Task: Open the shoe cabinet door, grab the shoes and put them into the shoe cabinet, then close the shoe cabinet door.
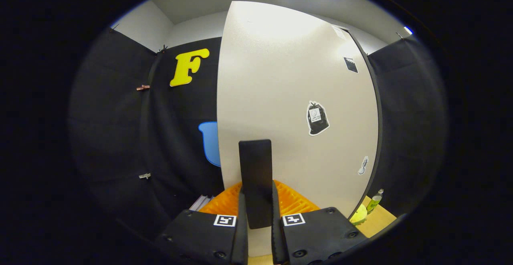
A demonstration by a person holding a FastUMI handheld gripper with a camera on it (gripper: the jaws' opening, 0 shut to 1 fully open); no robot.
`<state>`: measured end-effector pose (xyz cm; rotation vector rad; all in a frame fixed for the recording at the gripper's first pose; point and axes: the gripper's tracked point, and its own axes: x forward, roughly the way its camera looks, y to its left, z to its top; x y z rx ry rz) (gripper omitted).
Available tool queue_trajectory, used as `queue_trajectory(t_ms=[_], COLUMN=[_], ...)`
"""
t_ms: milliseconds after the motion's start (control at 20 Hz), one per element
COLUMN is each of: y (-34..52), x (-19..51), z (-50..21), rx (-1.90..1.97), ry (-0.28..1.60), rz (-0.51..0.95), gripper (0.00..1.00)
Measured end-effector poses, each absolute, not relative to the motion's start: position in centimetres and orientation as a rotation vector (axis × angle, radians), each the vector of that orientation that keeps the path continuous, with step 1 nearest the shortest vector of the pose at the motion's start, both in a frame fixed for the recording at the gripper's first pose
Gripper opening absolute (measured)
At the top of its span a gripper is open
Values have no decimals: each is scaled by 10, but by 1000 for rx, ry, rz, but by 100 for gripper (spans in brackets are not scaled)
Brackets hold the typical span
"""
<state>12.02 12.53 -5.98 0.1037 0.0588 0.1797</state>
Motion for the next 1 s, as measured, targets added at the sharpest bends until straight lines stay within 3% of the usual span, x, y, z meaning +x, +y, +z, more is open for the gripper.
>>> queue_trajectory(t_ms=[500,1000], y=[61,-46], x=[51,-2], z=[-56,-54], rx=[112,141], ry=[86,112], rz=[286,235], gripper=[27,23])
